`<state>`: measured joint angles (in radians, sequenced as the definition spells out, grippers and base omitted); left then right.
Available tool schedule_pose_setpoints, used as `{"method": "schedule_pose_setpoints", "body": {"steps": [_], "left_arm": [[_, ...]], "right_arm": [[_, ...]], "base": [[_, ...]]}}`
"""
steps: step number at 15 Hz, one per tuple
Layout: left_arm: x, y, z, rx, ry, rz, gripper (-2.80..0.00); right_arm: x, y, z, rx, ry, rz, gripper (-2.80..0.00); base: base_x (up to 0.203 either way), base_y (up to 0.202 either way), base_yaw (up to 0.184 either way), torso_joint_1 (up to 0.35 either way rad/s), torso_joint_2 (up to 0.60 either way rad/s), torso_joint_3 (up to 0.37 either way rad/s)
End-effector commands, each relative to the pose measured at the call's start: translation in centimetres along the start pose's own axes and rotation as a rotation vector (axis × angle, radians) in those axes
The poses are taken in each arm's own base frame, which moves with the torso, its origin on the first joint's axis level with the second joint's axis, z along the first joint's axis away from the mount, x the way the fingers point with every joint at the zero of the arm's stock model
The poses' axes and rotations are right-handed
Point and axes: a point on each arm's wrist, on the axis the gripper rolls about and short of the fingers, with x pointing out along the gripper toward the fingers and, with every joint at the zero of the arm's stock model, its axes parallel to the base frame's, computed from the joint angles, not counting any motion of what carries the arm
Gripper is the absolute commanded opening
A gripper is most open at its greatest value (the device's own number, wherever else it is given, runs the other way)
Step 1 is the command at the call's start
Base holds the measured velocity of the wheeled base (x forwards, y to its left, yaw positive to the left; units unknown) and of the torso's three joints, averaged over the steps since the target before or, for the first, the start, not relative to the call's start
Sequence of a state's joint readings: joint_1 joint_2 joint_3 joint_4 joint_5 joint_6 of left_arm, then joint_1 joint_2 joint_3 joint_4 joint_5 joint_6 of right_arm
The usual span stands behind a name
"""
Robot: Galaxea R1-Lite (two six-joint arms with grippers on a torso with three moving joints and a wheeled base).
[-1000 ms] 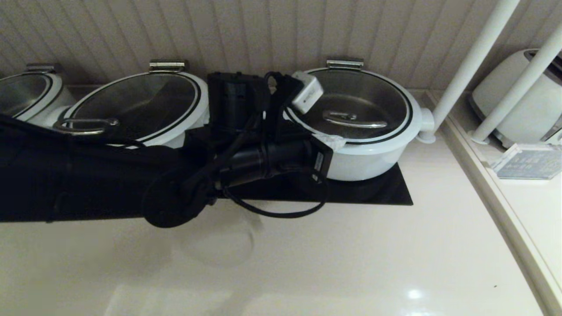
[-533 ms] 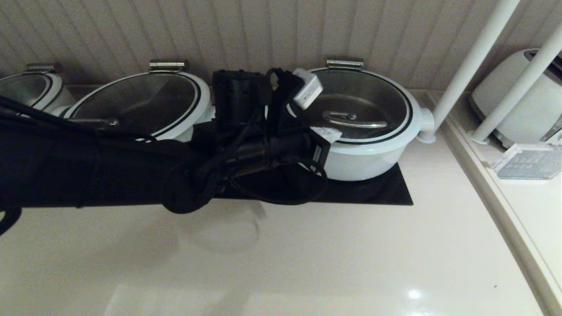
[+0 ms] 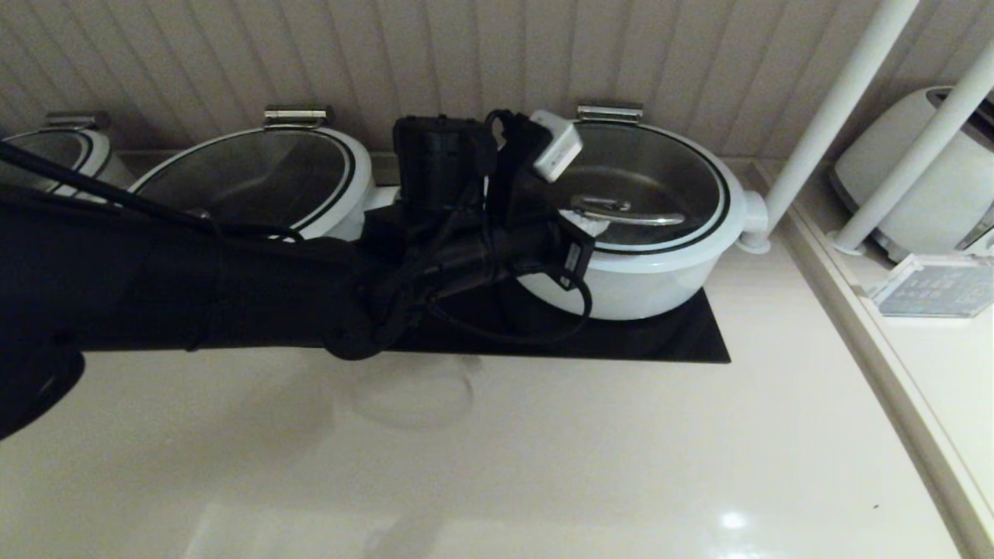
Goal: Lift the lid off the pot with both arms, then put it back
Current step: Open the food pot lid a small opening with the left arm
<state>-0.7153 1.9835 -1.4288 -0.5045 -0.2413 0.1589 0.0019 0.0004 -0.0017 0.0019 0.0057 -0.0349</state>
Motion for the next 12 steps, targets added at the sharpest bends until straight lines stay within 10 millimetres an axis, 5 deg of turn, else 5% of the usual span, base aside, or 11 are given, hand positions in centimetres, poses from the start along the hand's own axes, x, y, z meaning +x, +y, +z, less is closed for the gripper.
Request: {"method": "schedule_pose_setpoints", "body": {"steps": [1,12], "left_arm": [[0.2,0.0,0.1,0.036,-0.009,0.000,-2.80],[0.8,0.8,1.5,0.057,-0.059,0.018,-2.80]], "right_arm": [[0.0,0.0,0.0,0.000,0.001,0.002,-2.80],[-0.2,0.0,0.5,-0.019,-0.013,0.008,-2.80]], "base": [[0.000,0.000,0.000,0.000,0.00,0.000],[0.000,0.000,0.000,0.000,0.00,0.000]]}}
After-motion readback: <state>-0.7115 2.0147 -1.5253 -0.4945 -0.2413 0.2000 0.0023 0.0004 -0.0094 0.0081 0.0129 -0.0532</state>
